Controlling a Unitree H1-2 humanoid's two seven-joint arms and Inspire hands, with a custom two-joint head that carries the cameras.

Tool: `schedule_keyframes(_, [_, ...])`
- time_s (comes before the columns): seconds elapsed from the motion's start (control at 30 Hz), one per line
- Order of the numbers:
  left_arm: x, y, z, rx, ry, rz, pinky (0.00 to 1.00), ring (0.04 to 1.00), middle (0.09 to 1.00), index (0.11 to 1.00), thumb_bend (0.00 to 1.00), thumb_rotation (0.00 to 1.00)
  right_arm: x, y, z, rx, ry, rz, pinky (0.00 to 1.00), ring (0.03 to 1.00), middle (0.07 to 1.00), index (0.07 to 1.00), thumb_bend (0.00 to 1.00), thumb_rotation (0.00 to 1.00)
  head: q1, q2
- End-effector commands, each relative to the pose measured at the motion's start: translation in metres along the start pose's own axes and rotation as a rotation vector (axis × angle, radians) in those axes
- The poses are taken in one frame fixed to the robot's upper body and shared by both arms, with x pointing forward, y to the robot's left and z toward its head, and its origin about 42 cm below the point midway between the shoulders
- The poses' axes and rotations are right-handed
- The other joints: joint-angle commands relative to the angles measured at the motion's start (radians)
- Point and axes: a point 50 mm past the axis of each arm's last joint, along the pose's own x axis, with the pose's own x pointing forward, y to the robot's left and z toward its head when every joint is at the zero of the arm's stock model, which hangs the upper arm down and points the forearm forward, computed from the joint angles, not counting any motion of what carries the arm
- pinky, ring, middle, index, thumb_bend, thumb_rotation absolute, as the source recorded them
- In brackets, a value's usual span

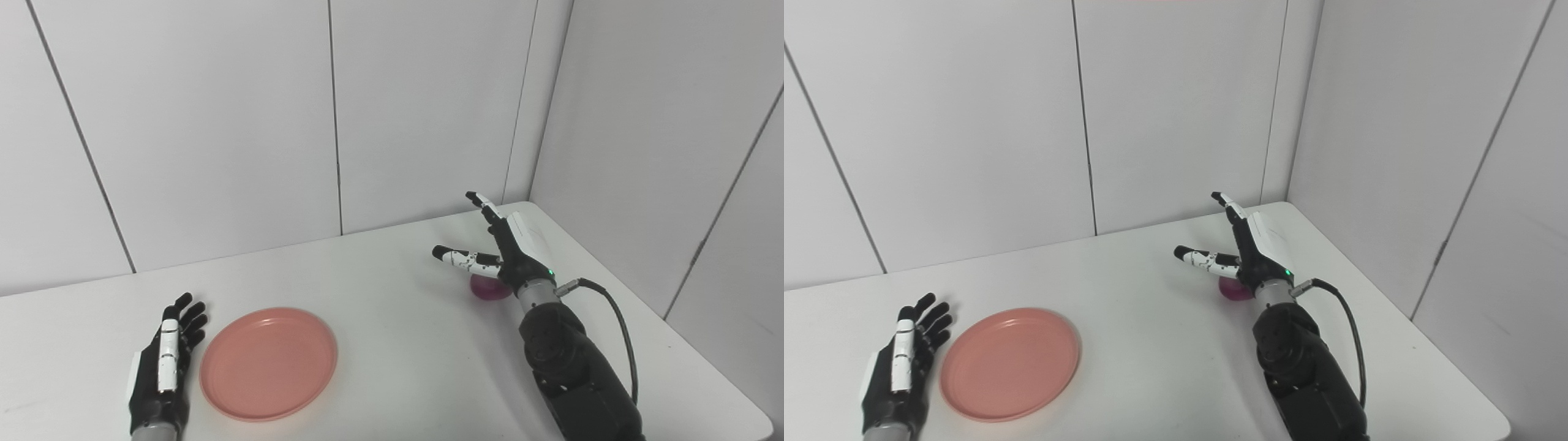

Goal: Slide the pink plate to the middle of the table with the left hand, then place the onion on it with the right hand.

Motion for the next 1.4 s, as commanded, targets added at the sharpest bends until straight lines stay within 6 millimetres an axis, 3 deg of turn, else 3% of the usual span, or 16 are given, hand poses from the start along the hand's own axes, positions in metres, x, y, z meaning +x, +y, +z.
schedule_keyframes(0.0, [0.005,0.005,0.005,-0.019,0.009,0.010,0.91,0.874,0.863,0.856,0.56,1.00,0.018,-0.025,0.012,-0.069,-0.030,-0.059,0.81,0.892,0.908,0.926,0.86,0.50,0.000,0.000])
schedule_keyframes(0.27, [0.005,0.002,0.004,-0.061,0.010,-0.006,0.87,0.869,0.857,0.852,0.56,1.00,0.028,-0.033,-0.004,-0.208,0.038,0.001,0.92,0.936,0.943,0.966,0.92,0.49,-0.006,0.000])
schedule_keyframes(0.7, [0.004,-0.003,0.004,-0.083,0.004,-0.011,0.86,0.868,0.856,0.851,0.55,1.00,0.021,-0.041,-0.026,-0.320,0.079,0.118,0.99,0.966,0.961,0.990,1.00,0.51,0.006,0.003])
schedule_keyframes(0.97, [0.003,-0.006,0.004,-0.094,0.008,-0.008,0.86,0.867,0.854,0.849,0.54,1.00,0.013,-0.032,-0.026,-0.279,0.097,0.193,0.96,0.966,0.962,0.980,1.00,0.50,0.007,0.005])
schedule_keyframes(1.17, [0.003,-0.007,0.005,-0.098,0.006,-0.008,0.86,0.871,0.858,0.854,0.54,1.00,0.009,-0.024,-0.027,-0.262,0.103,0.233,0.93,0.940,0.936,0.948,1.00,0.41,0.007,0.007])
schedule_keyframes(1.37, [0.001,-0.007,0.004,-0.095,0.005,-0.013,0.87,0.873,0.861,0.855,0.54,1.00,0.008,-0.013,-0.032,-0.268,0.102,0.248,0.92,0.941,0.931,0.937,1.00,0.40,0.007,0.011])
